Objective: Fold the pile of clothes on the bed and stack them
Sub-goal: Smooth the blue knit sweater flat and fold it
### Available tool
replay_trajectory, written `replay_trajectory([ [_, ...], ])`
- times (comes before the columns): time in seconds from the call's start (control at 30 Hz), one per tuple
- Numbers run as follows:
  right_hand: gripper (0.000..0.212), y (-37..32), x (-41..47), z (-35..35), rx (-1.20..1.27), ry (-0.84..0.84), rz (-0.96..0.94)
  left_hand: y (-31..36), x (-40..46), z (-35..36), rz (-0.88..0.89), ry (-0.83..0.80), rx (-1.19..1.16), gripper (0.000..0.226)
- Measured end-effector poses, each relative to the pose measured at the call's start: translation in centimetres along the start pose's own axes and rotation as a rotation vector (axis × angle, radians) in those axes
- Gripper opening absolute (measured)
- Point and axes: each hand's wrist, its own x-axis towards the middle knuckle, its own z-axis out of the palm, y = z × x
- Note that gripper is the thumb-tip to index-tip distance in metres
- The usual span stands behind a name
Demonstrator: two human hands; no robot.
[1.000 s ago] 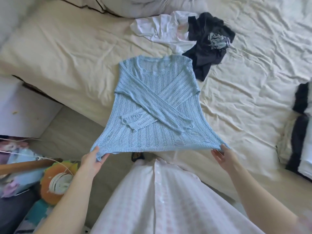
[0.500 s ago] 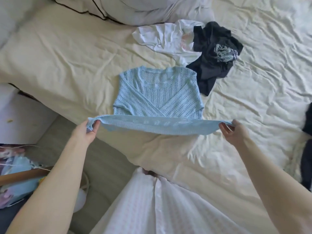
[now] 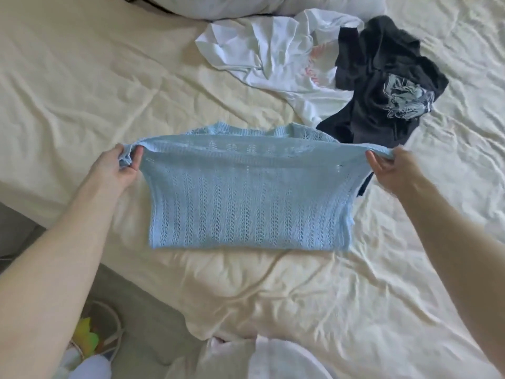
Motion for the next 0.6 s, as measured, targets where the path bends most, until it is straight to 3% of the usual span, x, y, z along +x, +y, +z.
replay_trajectory([
  [0.23, 0.013, 0.2, 5.9, 5.1, 0.015, -0.04, -0.021, -1.9, 7.0, 3.7, 0.023, 0.03, -0.057, 0.017],
  [0.33, 0.026, 1.2, 6.3, 5.4, 0.131, -0.054, 0.007, -2.7, 9.3, 3.8, 0.047, -0.04, 0.089, 0.023],
  [0.4, 0.021, 2.2, 5.8, 5.6, 0.052, -0.038, -0.031, -3.5, 9.7, 3.8, 0.161, -0.034, 0.21, 0.028],
  [0.43, 0.016, 3.0, 5.3, 5.7, -0.095, -0.023, -0.074, -4.1, 9.5, 3.7, 0.282, -0.002, 0.311, 0.022],
  [0.5, 0.013, 5.0, 4.3, 5.9, -0.454, -0.047, -0.134, -5.9, 8.6, 3.0, 0.651, 0.05, 0.742, 0.021],
  [0.53, 0.016, 6.1, 3.8, 6.0, -0.59, -0.11, -0.098, -7.2, 8.1, 2.6, 0.812, -0.03, 1.011, 0.026],
  [0.6, 0.022, 7.7, 3.1, 6.7, -0.755, -0.285, 0.097, -9.9, 7.0, 2.1, 0.97, -0.398, 1.512, 0.027],
])
